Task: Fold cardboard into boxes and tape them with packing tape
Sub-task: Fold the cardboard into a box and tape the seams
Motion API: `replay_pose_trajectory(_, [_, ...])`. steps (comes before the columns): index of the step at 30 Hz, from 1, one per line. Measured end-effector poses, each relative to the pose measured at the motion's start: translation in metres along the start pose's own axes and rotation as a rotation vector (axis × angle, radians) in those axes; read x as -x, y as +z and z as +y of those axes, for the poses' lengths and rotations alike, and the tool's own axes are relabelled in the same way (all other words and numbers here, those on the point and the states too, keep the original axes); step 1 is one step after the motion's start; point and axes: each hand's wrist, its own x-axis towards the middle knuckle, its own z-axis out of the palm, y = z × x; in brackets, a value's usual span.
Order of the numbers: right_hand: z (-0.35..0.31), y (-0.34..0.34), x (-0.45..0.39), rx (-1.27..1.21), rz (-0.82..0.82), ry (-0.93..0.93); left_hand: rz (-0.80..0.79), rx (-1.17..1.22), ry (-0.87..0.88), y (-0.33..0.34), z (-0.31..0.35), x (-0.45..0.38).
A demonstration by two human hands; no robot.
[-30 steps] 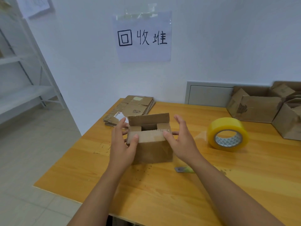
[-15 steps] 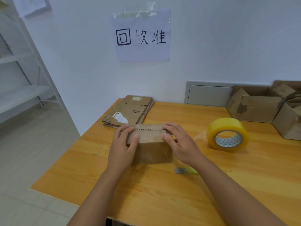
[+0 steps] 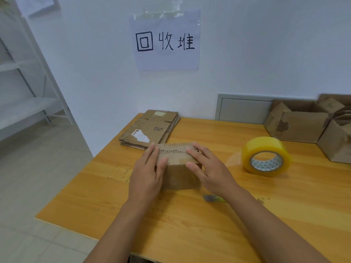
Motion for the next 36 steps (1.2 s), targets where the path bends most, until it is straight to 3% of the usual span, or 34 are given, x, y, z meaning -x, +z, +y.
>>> replay_pose_trajectory(4, [-0.006, 0.004, 0.001, 0.048, 0.027, -0.004, -0.041, -0.148, 0.012, 0.001, 0.003, -0.001])
replay_pose_trajectory(8, [-0.012, 0.0, 0.002, 0.061, 0.002, 0.015, 0.018, -0.433, 0.228, -0.002, 0.005, -0.003])
replay_pose_trajectory(12, [-0.008, -0.02, -0.001, 0.033, -0.096, 0.037, -0.089, -0.424, 0.275, 0.0, 0.005, -0.006])
replay_pose_trajectory(14, [0.005, -0.041, -0.005, 0.058, -0.015, 0.075, -0.132, -0.421, 0.232, -0.002, 0.006, -0.007])
replay_pose_trajectory(17, [0.033, -0.079, -0.013, 0.454, 0.125, 0.124, -0.187, -0.397, 0.153, -0.005, 0.012, -0.006])
replay_pose_trajectory(19, [0.046, -0.102, -0.016, 0.756, 0.02, 0.26, -0.176, -0.404, 0.131, -0.004, 0.018, -0.006])
replay_pose_trajectory(21, [0.053, -0.119, -0.017, 0.859, -0.115, 0.425, -0.15, -0.426, 0.127, -0.001, 0.02, -0.006])
replay_pose_trajectory(23, [0.056, -0.129, -0.017, 0.853, -0.182, 0.503, -0.155, -0.457, 0.111, 0.003, 0.023, -0.005])
replay_pose_trajectory(30, [0.058, -0.134, -0.018, 0.781, -0.212, 0.52, -0.097, -0.467, 0.11, 0.014, 0.027, -0.005])
replay_pose_trajectory(36, [0.068, -0.145, -0.003, 0.606, -0.085, 0.523, -0.061, -0.465, 0.131, 0.018, 0.03, -0.004])
